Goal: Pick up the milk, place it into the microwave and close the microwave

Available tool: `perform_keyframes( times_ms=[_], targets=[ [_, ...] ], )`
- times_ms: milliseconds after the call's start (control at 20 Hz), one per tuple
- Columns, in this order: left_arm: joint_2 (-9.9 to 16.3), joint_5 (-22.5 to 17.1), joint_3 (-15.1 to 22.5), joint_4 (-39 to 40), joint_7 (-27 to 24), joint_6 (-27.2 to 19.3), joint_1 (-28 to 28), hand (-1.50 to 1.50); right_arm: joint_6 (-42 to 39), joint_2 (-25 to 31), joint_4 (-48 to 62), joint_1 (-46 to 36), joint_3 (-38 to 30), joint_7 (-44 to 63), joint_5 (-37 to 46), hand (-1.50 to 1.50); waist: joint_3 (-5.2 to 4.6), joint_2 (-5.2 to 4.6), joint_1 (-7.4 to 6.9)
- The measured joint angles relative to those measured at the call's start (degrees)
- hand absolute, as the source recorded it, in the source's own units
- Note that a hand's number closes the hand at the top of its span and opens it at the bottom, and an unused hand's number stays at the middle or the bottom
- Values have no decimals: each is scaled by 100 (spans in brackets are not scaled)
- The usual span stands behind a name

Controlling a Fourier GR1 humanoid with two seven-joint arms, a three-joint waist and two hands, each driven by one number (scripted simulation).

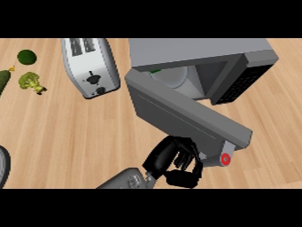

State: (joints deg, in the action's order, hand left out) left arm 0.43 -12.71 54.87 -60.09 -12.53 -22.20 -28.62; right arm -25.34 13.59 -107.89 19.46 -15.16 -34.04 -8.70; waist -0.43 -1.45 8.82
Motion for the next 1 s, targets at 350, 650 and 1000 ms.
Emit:
perform_keyframes(
  times_ms=[350, 650, 1000],
  targets=[
    [-17, -852, -246, -104, -581, -636, -332, 150, -219, 192, -278, -86, -1, 282, -348, -150, -19, -82, 259],
    [-23, -1573, -491, 77, -773, -777, -826, 150, -334, 373, -428, -235, -5, 556, -597, -150, -16, -160, 478],
    [-45, -2232, -785, 595, -883, -828, -1430, 150, -411, 636, -526, -389, -132, 836, -855, -150, -4, -227, 639]
  ],
)
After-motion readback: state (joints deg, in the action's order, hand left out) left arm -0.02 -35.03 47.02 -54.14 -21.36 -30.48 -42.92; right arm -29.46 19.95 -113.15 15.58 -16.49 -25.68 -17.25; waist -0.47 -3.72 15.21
